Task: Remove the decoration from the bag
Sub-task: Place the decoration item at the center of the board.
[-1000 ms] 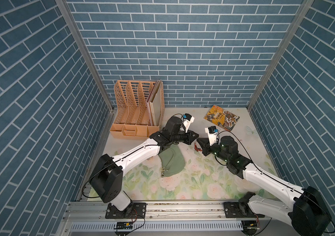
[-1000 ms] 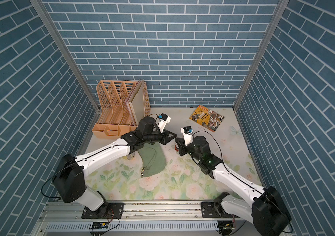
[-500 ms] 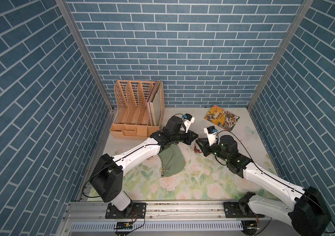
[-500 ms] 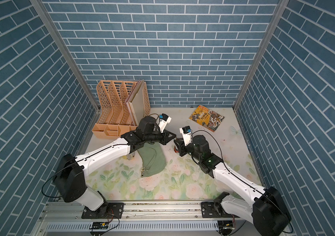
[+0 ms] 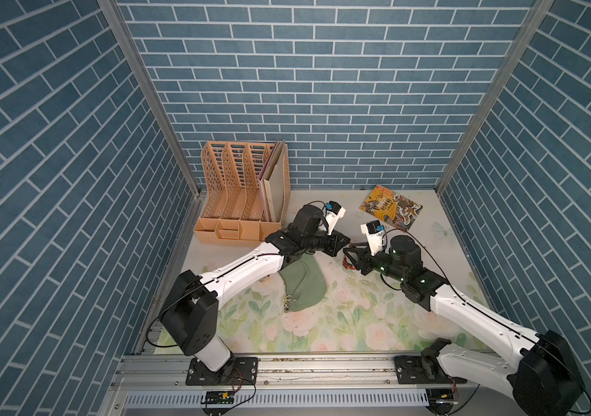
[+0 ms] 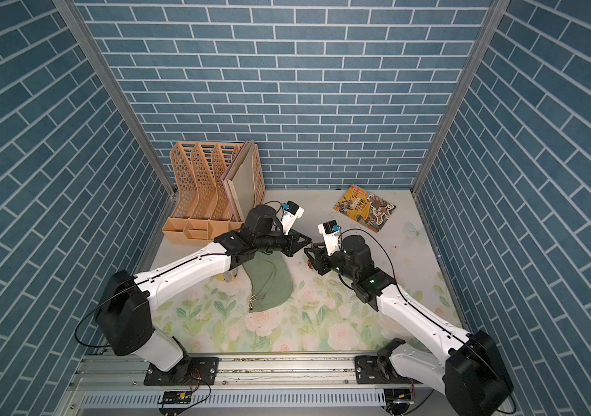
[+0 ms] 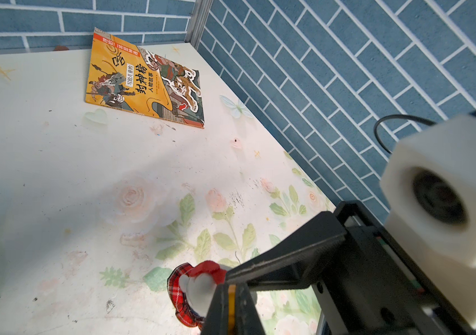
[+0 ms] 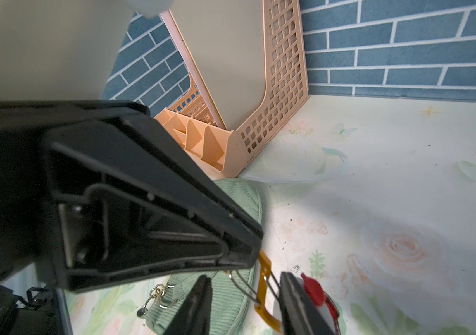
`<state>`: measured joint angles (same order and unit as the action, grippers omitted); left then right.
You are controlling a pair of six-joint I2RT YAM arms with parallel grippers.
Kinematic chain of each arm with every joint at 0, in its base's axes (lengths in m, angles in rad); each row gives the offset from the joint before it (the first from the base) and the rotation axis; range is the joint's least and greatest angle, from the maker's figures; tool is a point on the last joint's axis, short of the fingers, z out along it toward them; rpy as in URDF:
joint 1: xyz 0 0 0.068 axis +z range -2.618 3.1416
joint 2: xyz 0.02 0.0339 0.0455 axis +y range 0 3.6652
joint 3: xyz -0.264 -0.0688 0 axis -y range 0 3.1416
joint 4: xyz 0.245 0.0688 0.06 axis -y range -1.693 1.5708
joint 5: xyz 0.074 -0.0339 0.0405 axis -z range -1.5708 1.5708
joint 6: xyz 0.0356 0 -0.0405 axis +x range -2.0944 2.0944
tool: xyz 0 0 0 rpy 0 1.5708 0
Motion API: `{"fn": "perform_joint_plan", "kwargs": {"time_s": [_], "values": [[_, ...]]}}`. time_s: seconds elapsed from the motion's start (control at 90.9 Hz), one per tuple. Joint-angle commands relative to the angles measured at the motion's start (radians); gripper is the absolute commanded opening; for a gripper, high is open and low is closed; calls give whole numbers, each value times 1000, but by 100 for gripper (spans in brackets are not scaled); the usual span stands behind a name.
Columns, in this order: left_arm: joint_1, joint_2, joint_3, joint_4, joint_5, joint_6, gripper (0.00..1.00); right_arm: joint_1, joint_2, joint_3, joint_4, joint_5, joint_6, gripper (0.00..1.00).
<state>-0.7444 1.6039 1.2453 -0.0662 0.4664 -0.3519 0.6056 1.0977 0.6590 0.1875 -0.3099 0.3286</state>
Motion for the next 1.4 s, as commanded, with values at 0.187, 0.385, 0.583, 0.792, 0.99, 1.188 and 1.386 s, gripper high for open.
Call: {"fn": "perform_joint_plan", "kwargs": {"time_s": [0.187, 0.385, 0.583, 0.792, 0.99, 1.188, 1.386], "values": [[-5, 40, 17, -38, 43, 44, 0, -45, -7, 26, 115, -164, 134, 52], [-17, 57, 24, -39, 82, 48, 0, -46, 10, 40, 160, -173, 227, 57], [-18, 70, 35, -74, 92, 75, 0, -50, 29, 79, 150, -206, 285, 63], [-20, 108, 78, -108, 105, 93, 0, -50, 51, 110, 127, -225, 400, 67], [-22, 114, 55, -93, 142, 93, 0, -84, 45, 98, 74, -171, 398, 69], [-21, 108, 11, -121, 160, 137, 0, -206, 23, 89, 22, -198, 371, 70], [-32, 132, 16, -156, 189, 173, 0, -313, 13, 52, 8, -206, 384, 74]]}}
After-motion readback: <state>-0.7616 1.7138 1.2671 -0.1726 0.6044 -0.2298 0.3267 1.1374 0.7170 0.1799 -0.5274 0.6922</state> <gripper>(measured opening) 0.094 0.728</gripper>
